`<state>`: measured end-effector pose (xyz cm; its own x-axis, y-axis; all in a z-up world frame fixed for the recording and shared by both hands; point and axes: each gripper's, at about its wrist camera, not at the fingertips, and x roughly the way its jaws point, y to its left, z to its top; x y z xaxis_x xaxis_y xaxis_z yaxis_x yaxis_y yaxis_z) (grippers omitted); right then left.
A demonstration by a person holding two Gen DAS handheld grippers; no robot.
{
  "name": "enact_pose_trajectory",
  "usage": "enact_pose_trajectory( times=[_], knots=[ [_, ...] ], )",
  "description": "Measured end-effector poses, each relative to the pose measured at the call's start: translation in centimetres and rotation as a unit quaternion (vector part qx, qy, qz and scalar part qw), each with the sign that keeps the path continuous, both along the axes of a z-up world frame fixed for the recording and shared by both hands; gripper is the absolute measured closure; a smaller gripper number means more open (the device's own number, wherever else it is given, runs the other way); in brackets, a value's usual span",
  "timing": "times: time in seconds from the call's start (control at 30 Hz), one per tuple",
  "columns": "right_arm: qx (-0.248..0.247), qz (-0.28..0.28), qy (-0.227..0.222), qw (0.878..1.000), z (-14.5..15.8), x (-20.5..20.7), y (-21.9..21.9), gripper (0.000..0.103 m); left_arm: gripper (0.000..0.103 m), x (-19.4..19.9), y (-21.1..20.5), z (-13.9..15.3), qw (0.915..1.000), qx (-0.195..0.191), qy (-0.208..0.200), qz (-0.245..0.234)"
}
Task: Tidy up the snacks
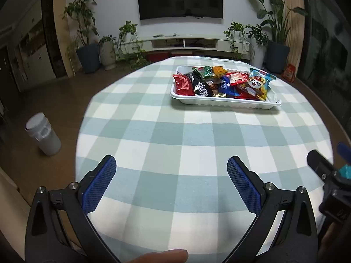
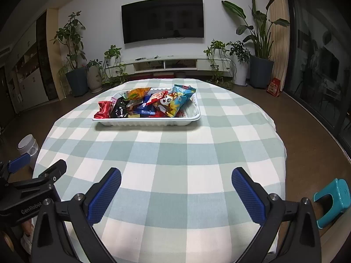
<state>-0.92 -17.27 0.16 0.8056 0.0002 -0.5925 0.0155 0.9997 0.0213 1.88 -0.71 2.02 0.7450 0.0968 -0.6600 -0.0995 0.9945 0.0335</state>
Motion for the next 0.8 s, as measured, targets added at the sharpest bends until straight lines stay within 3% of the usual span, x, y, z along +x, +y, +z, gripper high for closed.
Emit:
enact_pose_trajectory(
  times=[0.8],
  knots=[
    [-0.012,0.002,0.016,1.0,-0.8,0.3,0.4,0.0,0.0,0.1,-1.0,-0.4,0.9997,0.003,0.002,-0.024]
  ],
)
